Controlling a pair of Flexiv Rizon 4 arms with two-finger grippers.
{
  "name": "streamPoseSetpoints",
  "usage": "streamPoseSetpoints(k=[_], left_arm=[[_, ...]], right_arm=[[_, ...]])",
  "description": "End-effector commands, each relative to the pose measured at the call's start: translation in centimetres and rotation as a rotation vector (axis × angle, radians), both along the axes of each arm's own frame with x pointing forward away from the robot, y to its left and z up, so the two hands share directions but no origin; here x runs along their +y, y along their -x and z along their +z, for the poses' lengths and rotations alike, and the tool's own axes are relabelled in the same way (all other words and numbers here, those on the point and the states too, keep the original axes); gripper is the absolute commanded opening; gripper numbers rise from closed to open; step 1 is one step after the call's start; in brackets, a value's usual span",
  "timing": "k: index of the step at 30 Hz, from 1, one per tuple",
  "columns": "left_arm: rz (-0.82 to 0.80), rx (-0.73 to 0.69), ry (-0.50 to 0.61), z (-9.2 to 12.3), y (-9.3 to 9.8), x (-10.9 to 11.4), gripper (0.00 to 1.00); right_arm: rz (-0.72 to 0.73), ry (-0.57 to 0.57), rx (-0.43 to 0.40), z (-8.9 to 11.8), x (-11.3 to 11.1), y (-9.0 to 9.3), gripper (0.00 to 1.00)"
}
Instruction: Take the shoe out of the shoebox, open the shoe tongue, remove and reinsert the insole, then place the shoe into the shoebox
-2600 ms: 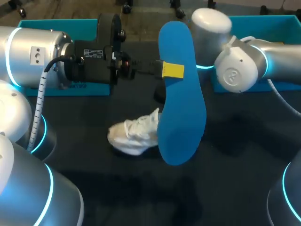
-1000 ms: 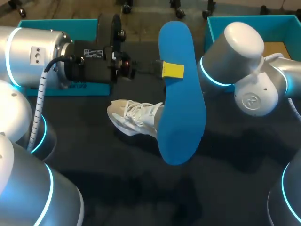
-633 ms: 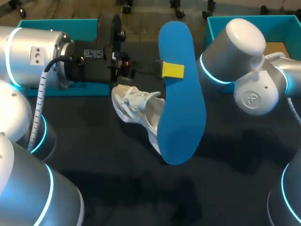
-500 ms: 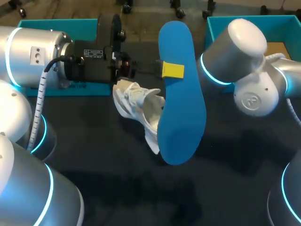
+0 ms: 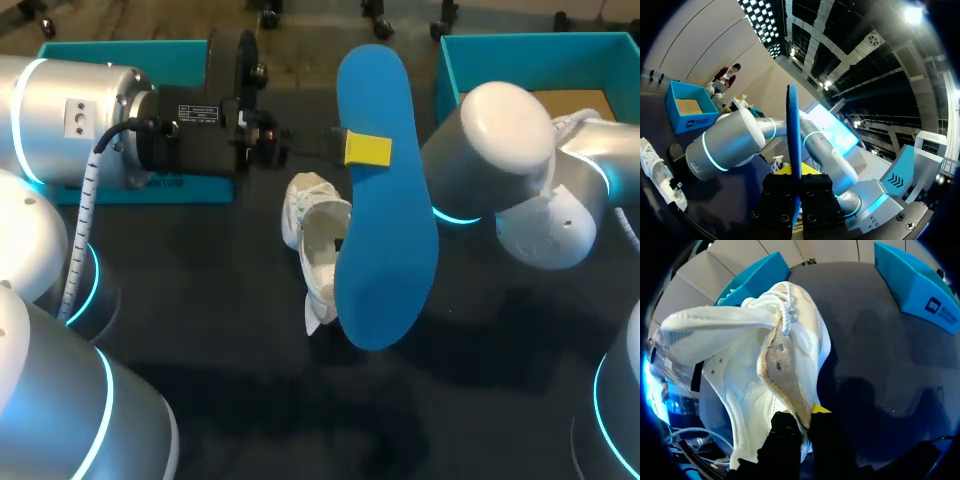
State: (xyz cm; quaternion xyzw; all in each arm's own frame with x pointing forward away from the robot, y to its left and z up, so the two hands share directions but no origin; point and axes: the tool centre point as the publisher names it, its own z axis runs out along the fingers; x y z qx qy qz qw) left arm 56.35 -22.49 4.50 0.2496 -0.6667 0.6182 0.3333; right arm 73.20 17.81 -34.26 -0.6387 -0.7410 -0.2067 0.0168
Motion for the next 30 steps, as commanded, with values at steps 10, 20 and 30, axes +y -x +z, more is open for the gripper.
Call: streamPoseSetpoints(k=[10, 20, 30], left_arm=[[0.005, 0.001, 0.004, -0.1, 0.3, -0.1, 0.00], [0.005, 0.001, 0.004, -0.1, 0.3, -0.1, 0.00], [0.005, 0.001, 0.004, -0.1, 0.3, -0.1, 0.00]], right_arm=[[0.001, -0.008, -0.003, 0.4, -0.1, 0.3, 0.00], [-0.178, 0.042, 0.136, -0.2, -1.4, 0.1, 0.00], [-0.171, 0.100, 0.165, -2.2, -2.7, 0.4, 0.00]])
